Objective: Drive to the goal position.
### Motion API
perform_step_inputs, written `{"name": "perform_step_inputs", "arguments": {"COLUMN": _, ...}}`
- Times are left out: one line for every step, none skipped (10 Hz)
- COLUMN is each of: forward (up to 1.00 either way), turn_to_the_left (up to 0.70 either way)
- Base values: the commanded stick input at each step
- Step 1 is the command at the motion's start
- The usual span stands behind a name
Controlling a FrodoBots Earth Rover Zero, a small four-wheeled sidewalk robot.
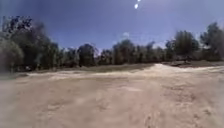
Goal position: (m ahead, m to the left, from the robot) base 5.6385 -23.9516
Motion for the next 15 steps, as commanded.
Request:
{"name": "perform_step_inputs", "arguments": {"forward": 0.85, "turn_to_the_left": -0.34}}
{"name": "perform_step_inputs", "arguments": {"forward": 0.85, "turn_to_the_left": -0.34}}
{"name": "perform_step_inputs", "arguments": {"forward": 0.85, "turn_to_the_left": -0.34}}
{"name": "perform_step_inputs", "arguments": {"forward": 0.85, "turn_to_the_left": -0.34}}
{"name": "perform_step_inputs", "arguments": {"forward": 0.85, "turn_to_the_left": -0.34}}
{"name": "perform_step_inputs", "arguments": {"forward": 0.85, "turn_to_the_left": -0.34}}
{"name": "perform_step_inputs", "arguments": {"forward": 0.85, "turn_to_the_left": -0.15}}
{"name": "perform_step_inputs", "arguments": {"forward": 0.85, "turn_to_the_left": 0.0}}
{"name": "perform_step_inputs", "arguments": {"forward": 0.85, "turn_to_the_left": 0.0}}
{"name": "perform_step_inputs", "arguments": {"forward": 0.85, "turn_to_the_left": 0.0}}
{"name": "perform_step_inputs", "arguments": {"forward": 0.85, "turn_to_the_left": 0.0}}
{"name": "perform_step_inputs", "arguments": {"forward": 0.85, "turn_to_the_left": 0.0}}
{"name": "perform_step_inputs", "arguments": {"forward": 0.85, "turn_to_the_left": 0.0}}
{"name": "perform_step_inputs", "arguments": {"forward": 0.85, "turn_to_the_left": 0.0}}
{"name": "perform_step_inputs", "arguments": {"forward": 0.85, "turn_to_the_left": 0.0}}
